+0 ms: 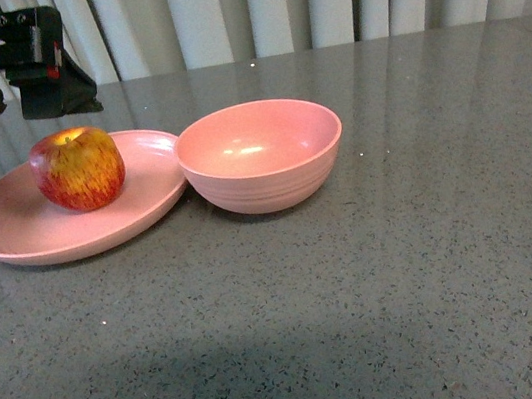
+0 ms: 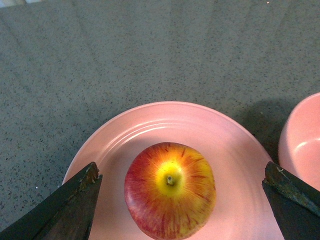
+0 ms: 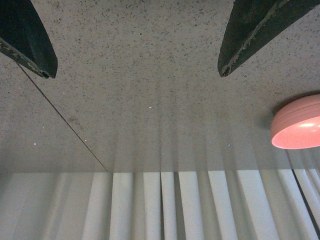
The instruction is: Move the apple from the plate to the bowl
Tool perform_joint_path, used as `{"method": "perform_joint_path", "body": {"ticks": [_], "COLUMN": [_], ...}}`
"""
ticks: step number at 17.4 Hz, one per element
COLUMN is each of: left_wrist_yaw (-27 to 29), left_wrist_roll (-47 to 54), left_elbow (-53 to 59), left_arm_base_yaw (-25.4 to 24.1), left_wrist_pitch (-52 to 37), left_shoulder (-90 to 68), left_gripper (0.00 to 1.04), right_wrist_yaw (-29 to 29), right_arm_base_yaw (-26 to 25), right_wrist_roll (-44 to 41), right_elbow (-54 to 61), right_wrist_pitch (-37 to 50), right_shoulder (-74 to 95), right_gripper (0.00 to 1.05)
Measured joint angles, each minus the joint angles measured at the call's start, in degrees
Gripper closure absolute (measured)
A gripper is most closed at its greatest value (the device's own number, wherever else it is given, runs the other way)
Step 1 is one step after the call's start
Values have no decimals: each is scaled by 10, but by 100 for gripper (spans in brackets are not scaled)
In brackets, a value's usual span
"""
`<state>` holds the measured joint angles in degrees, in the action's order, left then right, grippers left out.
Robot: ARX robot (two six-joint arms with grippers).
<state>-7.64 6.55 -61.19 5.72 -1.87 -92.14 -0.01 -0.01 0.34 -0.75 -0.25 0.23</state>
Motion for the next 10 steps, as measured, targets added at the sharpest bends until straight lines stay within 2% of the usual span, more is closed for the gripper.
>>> {"method": "perform_joint_path", "body": {"ticks": [6,10], "left_wrist_yaw": [-16,-5], "left_wrist_roll": [-18,-21], "left_elbow": [-21,-23], "left_arm_base_yaw": [0,1], "left_wrist_pitch": [33,31], "left_shoulder": [-43,-59], "left_gripper": [7,7], "right_wrist_yaw": [0,0], "right_arm_base_yaw": [0,0], "right_wrist_roll": [0,0], "right_elbow": [0,0], "right_wrist_pitch": [0,0], "right_shoulder": [0,0], "right_gripper": [7,7]}}
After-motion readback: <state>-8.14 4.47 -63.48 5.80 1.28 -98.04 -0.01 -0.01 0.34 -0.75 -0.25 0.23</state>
